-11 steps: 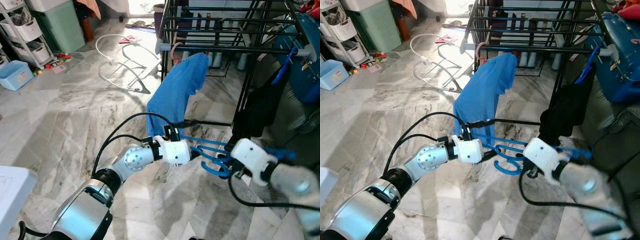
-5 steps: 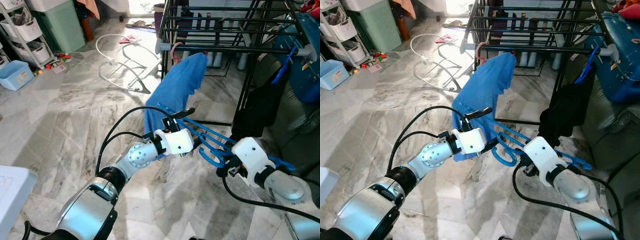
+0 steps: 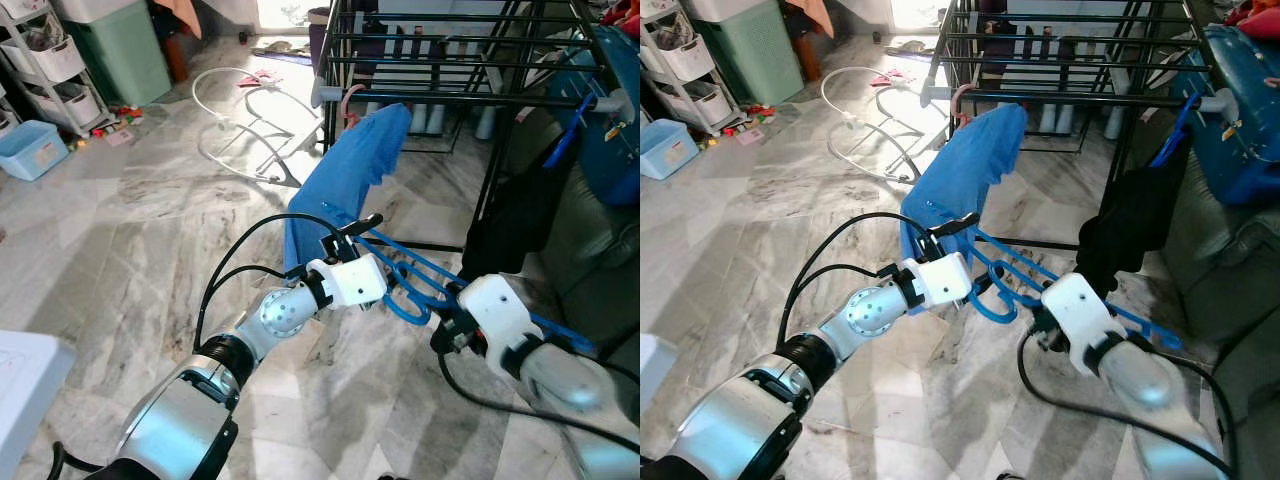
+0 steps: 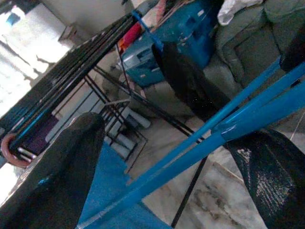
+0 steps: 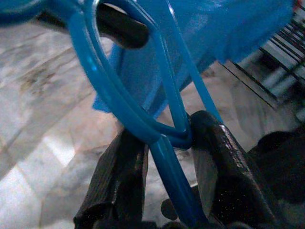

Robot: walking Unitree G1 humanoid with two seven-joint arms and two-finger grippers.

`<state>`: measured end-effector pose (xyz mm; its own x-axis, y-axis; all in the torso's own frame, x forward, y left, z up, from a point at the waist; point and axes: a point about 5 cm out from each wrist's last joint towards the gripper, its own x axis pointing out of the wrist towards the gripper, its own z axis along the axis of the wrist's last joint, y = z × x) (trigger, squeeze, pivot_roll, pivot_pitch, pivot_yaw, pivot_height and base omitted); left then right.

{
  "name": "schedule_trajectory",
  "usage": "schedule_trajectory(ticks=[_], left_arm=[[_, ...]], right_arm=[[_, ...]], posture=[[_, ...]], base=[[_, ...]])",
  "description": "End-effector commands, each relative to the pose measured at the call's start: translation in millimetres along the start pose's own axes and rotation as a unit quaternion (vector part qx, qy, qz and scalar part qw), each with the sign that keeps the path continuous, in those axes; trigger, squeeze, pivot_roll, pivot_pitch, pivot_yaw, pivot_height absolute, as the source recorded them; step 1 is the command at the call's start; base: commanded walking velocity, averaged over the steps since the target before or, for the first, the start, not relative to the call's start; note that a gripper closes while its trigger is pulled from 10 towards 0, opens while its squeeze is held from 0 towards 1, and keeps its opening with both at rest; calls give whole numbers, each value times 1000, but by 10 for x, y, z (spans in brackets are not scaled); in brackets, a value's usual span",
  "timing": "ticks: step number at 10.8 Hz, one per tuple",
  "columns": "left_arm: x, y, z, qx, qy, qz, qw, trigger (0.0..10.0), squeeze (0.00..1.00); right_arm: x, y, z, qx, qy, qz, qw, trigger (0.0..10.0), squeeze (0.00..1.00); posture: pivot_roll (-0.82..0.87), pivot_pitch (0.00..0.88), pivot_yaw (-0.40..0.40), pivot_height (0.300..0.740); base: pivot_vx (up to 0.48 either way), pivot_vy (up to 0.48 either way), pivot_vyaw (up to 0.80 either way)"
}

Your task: Hang hanger

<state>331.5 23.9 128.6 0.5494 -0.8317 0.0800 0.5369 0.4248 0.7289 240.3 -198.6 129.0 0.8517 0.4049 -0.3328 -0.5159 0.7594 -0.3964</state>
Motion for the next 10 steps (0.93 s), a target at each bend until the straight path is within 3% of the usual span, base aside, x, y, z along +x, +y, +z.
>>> schedule_trajectory(ticks=[1,2,5,8,10], left_arm=[[-164,522,-144,5,45,123,991,10000,1000],[-166,541,-141,16,44,118,992,10000,1000],[-161,460,-96,37,19,99,994,10000,1000],[-145,401,-104,20,23,102,994,10000,1000],[-163,388,-211,-54,68,140,986,10000,1000]], right_arm=[[-119,123,-240,16,52,60,997,0,0],[-298,0,-220,20,42,89,995,0,0],[-697,-303,-241,39,55,84,994,0,0],[-695,-300,-264,48,47,52,996,0,0],[-589,-235,-328,75,32,-10,997,0,0]], posture=[[-47,100,43,740],[-42,96,50,740],[-49,96,58,740],[-57,100,58,740],[-55,99,56,740]], base=[[0,0,0],[0,0,0],[0,0,0],[0,0,0],[0,0,0]])
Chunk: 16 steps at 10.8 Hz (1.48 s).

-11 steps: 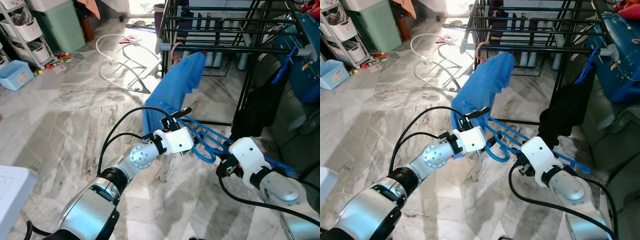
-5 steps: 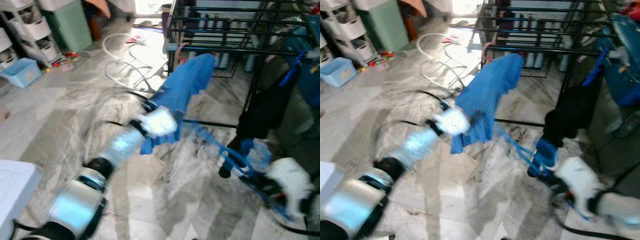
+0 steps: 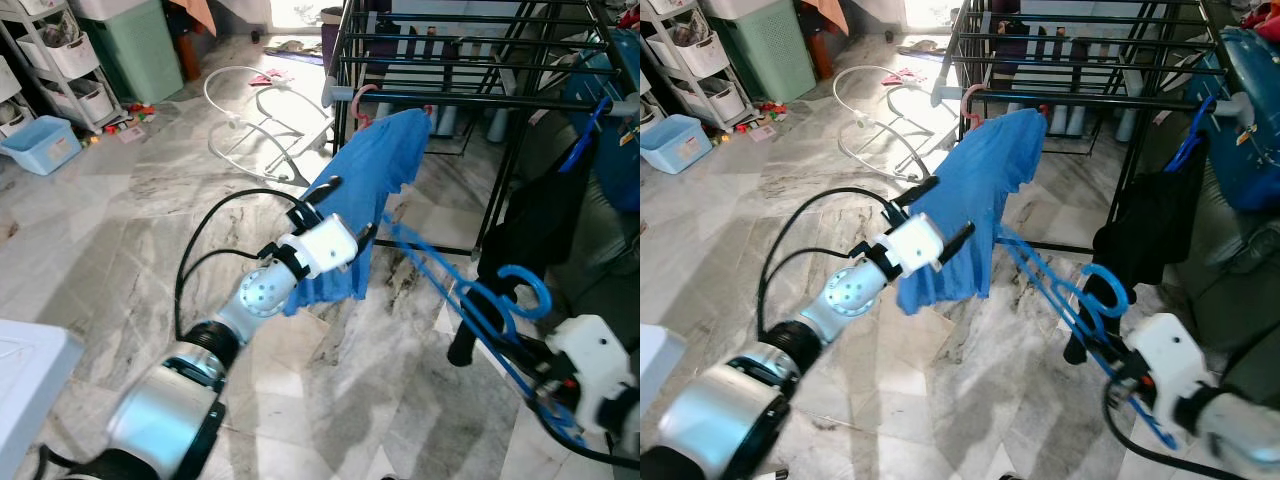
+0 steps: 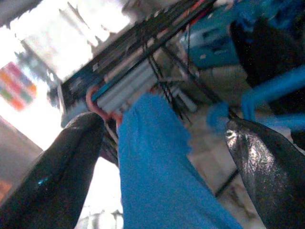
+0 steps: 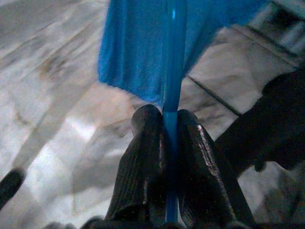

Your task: Hang hanger

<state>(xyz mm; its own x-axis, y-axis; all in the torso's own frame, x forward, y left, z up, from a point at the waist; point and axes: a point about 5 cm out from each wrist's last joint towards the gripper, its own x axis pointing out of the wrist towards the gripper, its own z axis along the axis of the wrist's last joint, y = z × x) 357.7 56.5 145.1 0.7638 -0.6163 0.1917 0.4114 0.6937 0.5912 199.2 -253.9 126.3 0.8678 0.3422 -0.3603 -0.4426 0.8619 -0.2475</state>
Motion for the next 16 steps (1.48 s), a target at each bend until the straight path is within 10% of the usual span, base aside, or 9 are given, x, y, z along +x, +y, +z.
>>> schedule_trajectory(ticks=[1,2,7,16], left_arm=[[-107,-42,-198,-52,65,25,996,10000,549],[-151,-91,-277,-81,94,33,992,10000,0],[-388,-366,-557,-150,202,68,965,10000,0],[-357,-426,-499,-215,178,31,960,10000,0]], right_arm=[[66,47,-40,31,-17,-55,998,0,0],[125,118,-88,70,-27,-88,993,0,0],[374,540,-286,269,-55,-261,926,0,0],[422,627,-358,251,-21,-253,934,0,0]], posture=[[-57,96,53,740],[-57,96,53,740],[-77,73,25,740],[-64,81,-3,740]], base=[[0,0,0],[0,0,0],[0,0,0],[175,0,0]])
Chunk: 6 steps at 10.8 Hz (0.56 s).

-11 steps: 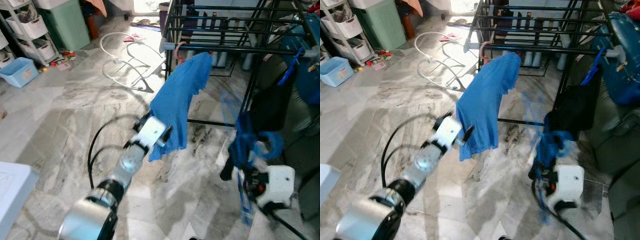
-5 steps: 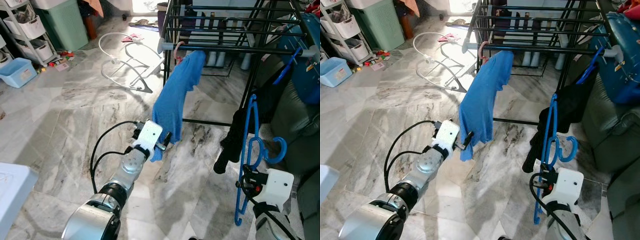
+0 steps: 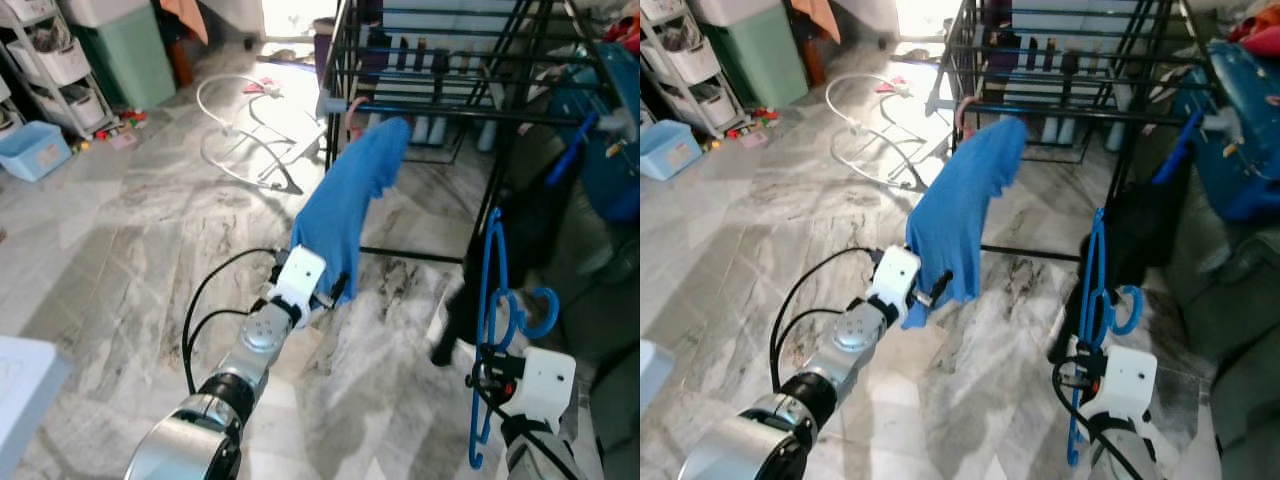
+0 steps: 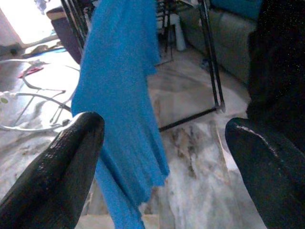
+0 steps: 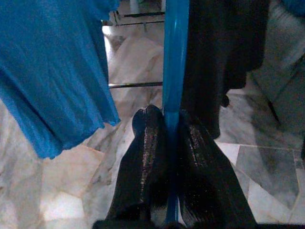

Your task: Hang hanger

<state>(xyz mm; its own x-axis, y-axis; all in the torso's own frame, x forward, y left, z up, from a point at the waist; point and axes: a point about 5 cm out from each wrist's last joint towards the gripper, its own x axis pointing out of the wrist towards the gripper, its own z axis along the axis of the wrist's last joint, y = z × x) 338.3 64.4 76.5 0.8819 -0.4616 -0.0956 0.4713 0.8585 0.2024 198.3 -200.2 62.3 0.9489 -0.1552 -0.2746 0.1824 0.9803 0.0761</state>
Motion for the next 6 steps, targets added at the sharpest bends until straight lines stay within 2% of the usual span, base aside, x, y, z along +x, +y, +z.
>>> schedule_trajectory(ticks=[1,3,6], left_arm=[[-19,8,-34,-7,7,-1,1000,10000,0],[-8,-13,-23,-9,7,-7,1000,10000,0],[1,-24,-14,-6,8,-16,1000,10000,0]], right_arm=[[18,5,17,-1,-1,1,1000,0,0],[22,-17,29,-1,-3,-3,1000,0,0],[14,-92,-16,6,5,-46,999,0,0]], posture=[[-66,78,-3,740],[-69,78,-2,740],[-73,78,4,740]], base=[[398,0,0],[424,0,0],[425,0,0]])
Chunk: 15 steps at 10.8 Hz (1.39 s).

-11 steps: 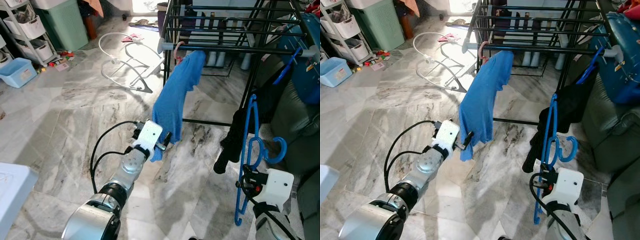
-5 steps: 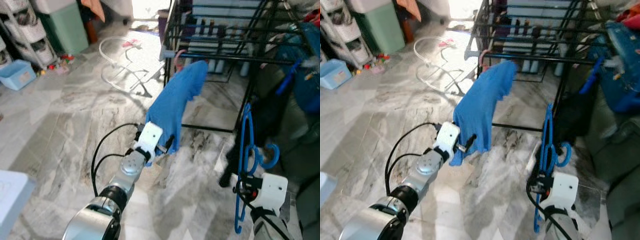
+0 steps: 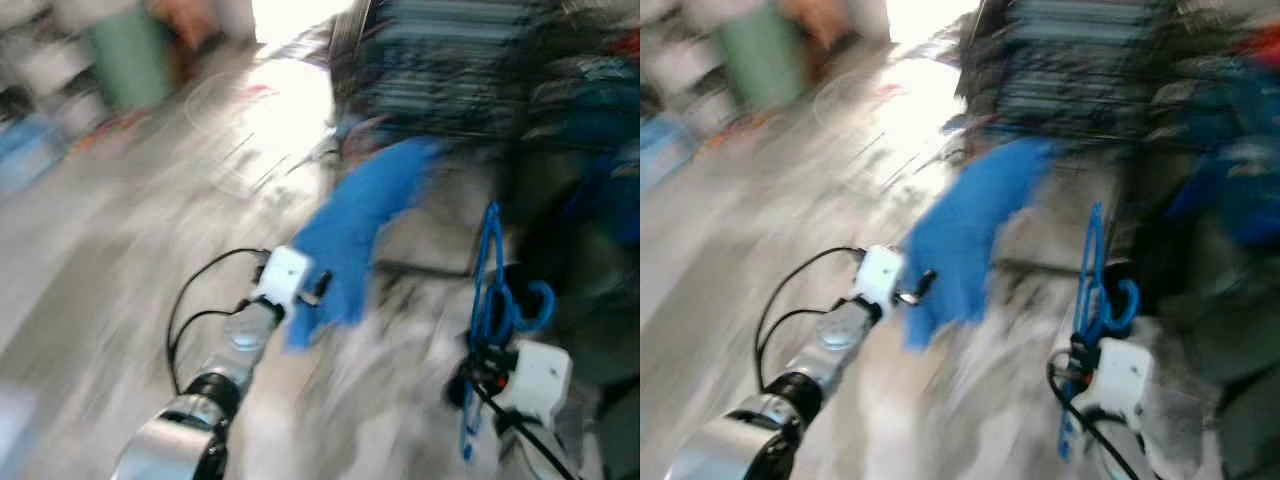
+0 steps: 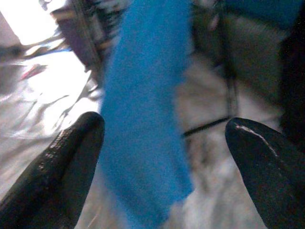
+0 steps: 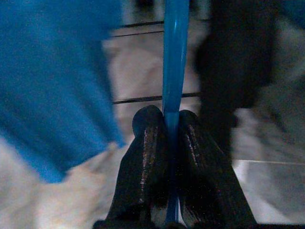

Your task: Hang hanger

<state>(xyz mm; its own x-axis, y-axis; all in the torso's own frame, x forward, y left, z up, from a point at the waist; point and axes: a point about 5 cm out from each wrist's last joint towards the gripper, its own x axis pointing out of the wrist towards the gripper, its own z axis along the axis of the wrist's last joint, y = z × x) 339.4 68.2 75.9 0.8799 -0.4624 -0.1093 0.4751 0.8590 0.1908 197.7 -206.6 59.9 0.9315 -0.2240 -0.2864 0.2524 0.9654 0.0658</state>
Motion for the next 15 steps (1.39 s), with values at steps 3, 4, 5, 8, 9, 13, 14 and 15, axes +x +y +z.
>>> schedule_trajectory(ticks=[3,4,5,8,9,13,14,15], left_arm=[[11,-86,-3,0,3,-19,1000,10000,0],[9,-93,-15,-4,7,-17,1000,10000,0],[9,-105,-19,-4,8,-18,1000,10000,0],[11,-105,-20,-3,10,-18,1000,10000,0],[9,-108,-30,-2,13,-19,1000,10000,0],[6,-128,-37,-2,14,-19,1000,10000,0],[-1,-125,-43,0,13,-21,1000,10000,0],[-3,-118,-43,1,13,-20,1000,10000,0]], right_arm=[[28,-77,-2,3,6,-12,1000,0,0],[42,-79,-11,-4,15,-1,1000,0,0],[63,-84,-28,-7,25,4,1000,0,0],[151,-60,-6,-13,38,27,999,0,0],[228,-21,42,-23,44,48,998,0,0],[440,252,174,-32,53,115,991,0,0],[614,188,382,-55,42,122,990,0,0],[673,195,508,-66,31,131,989,0,0]], posture=[[-71,77,3,740],[-74,76,2,740],[-72,75,0,740],[-68,71,0,740],[-69,72,-2,740],[-52,70,-8,740],[-52,72,-7,740],[-49,75,-8,740]], base=[[423,0,0],[412,0,0],[398,0,0],[386,0,0],[0,0,0],[0,0,0],[0,0,0],[0,0,0]])
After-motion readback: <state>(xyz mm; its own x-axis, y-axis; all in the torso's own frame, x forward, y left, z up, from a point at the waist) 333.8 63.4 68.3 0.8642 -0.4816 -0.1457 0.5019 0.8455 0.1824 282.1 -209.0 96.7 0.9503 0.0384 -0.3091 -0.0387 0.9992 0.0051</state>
